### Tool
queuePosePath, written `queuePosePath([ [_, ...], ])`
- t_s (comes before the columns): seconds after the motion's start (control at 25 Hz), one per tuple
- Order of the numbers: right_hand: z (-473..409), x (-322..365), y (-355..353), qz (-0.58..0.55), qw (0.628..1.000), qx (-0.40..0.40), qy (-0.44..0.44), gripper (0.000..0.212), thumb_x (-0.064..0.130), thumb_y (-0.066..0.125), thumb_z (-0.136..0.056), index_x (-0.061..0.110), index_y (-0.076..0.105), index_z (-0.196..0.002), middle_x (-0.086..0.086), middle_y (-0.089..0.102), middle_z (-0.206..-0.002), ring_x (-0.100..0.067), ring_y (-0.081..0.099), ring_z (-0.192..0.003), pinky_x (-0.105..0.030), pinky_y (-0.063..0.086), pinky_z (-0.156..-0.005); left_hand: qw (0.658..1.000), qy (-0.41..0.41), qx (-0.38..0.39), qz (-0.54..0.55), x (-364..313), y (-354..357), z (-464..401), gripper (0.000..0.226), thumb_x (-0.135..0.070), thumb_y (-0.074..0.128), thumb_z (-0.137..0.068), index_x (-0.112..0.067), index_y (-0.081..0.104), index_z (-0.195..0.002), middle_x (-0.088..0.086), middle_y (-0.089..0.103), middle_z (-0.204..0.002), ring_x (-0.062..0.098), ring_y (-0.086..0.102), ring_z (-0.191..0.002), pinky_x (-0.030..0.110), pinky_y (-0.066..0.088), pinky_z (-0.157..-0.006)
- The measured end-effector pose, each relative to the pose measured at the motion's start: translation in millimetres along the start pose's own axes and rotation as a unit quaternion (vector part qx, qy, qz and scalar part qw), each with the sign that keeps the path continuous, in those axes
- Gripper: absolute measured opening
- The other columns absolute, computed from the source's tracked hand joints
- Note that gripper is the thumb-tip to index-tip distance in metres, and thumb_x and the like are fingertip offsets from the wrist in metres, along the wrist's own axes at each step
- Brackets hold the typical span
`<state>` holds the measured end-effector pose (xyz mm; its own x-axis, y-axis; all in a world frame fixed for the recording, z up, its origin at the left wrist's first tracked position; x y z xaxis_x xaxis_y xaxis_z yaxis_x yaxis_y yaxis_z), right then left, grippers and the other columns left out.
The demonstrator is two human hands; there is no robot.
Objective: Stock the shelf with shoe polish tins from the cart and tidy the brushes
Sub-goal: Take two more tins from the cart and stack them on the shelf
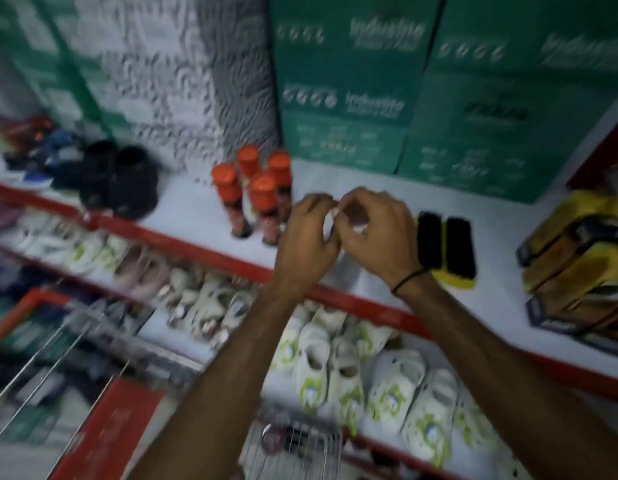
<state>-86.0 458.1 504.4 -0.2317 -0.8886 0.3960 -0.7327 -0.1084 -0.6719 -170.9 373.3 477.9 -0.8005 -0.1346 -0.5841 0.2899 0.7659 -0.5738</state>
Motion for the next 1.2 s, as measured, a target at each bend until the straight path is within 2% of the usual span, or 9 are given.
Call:
queuePosePath([
  [0.16, 61.4, 73.6, 37.9, -0.107, 0.991, -0.063, -0.052, 0.012, 0.019, 0.067, -0.084, 0.014, 0.067, -0.073, 0.002, 0.068, -0.069, -0.023, 0.062, -0.068, -0.037, 0.049, -0.066, 0.987, -0.078, -0.143, -0.018, 44.6, -76.1, 101.8, 0.014, -0.008, 0.061, -0.086, -0.006, 0.068, -0.097, 0.009, 0.066, -0.105, 0.027, 0.06, -0.1, 0.033, 0.047, -0.086],
  [0.32, 152.2, 106.7, 140.4, -0.171, 0.983, 0.045, -0.038, 0.017, 0.018, 0.065, -0.09, 0.012, 0.067, -0.074, -0.001, 0.068, -0.069, -0.024, 0.062, -0.067, -0.035, 0.048, -0.063, 0.958, -0.235, -0.149, -0.071, 146.7, -99.8, 226.6, 0.014, -0.002, 0.059, -0.086, -0.002, 0.067, -0.097, 0.015, 0.066, -0.104, 0.033, 0.06, -0.101, 0.043, 0.049, -0.085],
  [0.52, 302.4, 97.5, 292.4, -0.123, 0.939, 0.321, -0.018, 0.013, 0.019, 0.066, -0.086, 0.008, 0.072, -0.081, -0.011, 0.074, -0.081, -0.035, 0.07, -0.079, -0.04, 0.057, -0.066, 0.901, -0.419, -0.01, -0.112, 263.5, -44.6, 382.0, 0.024, -0.001, 0.058, -0.082, 0.0, 0.068, -0.104, 0.02, 0.063, -0.113, 0.038, 0.058, -0.111, 0.042, 0.05, -0.09],
  [0.64, 395.4, 61.0, 375.9, -0.035, 0.867, 0.497, -0.008, 0.034, 0.02, 0.063, -0.087, 0.006, 0.073, -0.117, -0.015, 0.073, -0.118, -0.035, 0.069, -0.109, -0.043, 0.057, -0.092, 0.832, -0.535, 0.114, -0.094, 316.7, 16.3, 479.9, 0.034, -0.005, 0.057, -0.085, -0.004, 0.064, -0.118, 0.017, 0.058, -0.127, 0.034, 0.053, -0.122, 0.046, 0.052, -0.095],
  [0.72, 457.6, 30.6, 418.1, 0.041, 0.796, 0.603, -0.022, 0.057, 0.021, 0.058, -0.089, 0.007, 0.052, -0.144, -0.015, 0.057, -0.144, -0.032, 0.053, -0.133, -0.042, 0.043, -0.112, 0.791, -0.578, 0.181, -0.087, 339.9, 57.0, 536.4, 0.044, -0.012, 0.061, -0.088, -0.009, 0.058, -0.132, 0.016, 0.052, -0.139, 0.035, 0.05, -0.129, 0.047, 0.052, -0.098],
  [0.8, 497.2, 3.8, 443.7, 0.118, 0.756, 0.641, -0.064, 0.074, 0.018, 0.058, -0.088, 0.007, 0.032, -0.156, -0.017, 0.038, -0.159, -0.034, 0.034, -0.148, -0.045, 0.028, -0.123, 0.766, -0.573, 0.276, -0.093, 351.7, 95.7, 576.9, 0.055, -0.017, 0.06, -0.093, -0.018, 0.045, -0.145, 0.014, 0.039, -0.155, 0.038, 0.038, -0.141, 0.052, 0.049, -0.105],
  [0.88, 521.3, -15.1, 459.8, 0.18, 0.744, 0.633, -0.118, 0.078, 0.016, 0.063, -0.085, 0.008, 0.029, -0.156, -0.019, 0.032, -0.161, -0.038, 0.029, -0.15, -0.052, 0.024, -0.123, 0.753, -0.552, 0.346, -0.092, 356.7, 131.0, 605.8, 0.068, -0.011, 0.063, -0.091, -0.023, 0.036, -0.151, 0.012, 0.026, -0.162, 0.041, 0.027, -0.147, 0.058, 0.044, -0.11],
  [1.04, 547.0, -22.6, 445.6, 0.21, 0.761, 0.597, -0.143, 0.053, 0.008, 0.062, -0.082, 0.013, 0.05, -0.134, -0.019, 0.047, -0.148, -0.039, 0.05, -0.129, -0.051, 0.049, -0.099, 0.746, -0.587, 0.287, -0.127, 333.8, 140.3, 632.5, 0.071, 0.011, 0.063, -0.078, -0.018, 0.043, -0.138, 0.019, 0.032, -0.149, 0.043, 0.044, -0.125, 0.055, 0.055, -0.092],
  [1.2, 565.3, -5.9, 422.0, 0.142, 0.722, 0.675, -0.048, 0.057, 0.022, 0.075, -0.077, 0.016, 0.049, -0.127, -0.014, 0.043, -0.145, -0.036, 0.05, -0.127, -0.05, 0.056, -0.091, 0.687, -0.605, 0.374, -0.151, 304.0, 125.9, 646.2, 0.067, -0.005, 0.074, -0.08, -0.018, 0.041, -0.136, 0.018, 0.037, -0.14, 0.045, 0.05, -0.121, 0.05, 0.055, -0.087],
])
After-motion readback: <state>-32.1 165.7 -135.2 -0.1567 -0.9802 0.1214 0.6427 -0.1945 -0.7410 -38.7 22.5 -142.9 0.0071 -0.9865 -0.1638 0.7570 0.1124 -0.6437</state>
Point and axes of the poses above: each hand's wrist, its own z-axis away from the middle knuckle, its own y-axis out of the palm, x = y × z, the point moved 9 cm from there along -z, towards the middle knuckle
